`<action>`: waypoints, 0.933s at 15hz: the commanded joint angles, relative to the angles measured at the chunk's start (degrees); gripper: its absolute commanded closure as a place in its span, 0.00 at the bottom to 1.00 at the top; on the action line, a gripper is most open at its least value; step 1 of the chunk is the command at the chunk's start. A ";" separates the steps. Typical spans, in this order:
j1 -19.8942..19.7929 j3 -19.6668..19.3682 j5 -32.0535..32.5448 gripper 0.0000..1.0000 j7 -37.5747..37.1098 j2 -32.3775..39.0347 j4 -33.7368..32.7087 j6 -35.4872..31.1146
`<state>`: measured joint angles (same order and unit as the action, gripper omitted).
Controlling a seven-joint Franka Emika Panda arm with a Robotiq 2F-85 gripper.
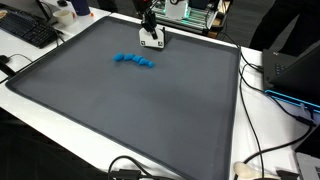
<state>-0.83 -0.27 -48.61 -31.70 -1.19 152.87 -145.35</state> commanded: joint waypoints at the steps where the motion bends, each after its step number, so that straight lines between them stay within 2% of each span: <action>1: -0.61 -0.67 0.80 0.99 -0.82 1.61 -0.05 1.71; 14: -0.98 -0.92 1.94 0.99 -0.68 -1.35 0.38 1.89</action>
<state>-1.48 -0.73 -47.96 -32.09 -1.34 152.67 -144.54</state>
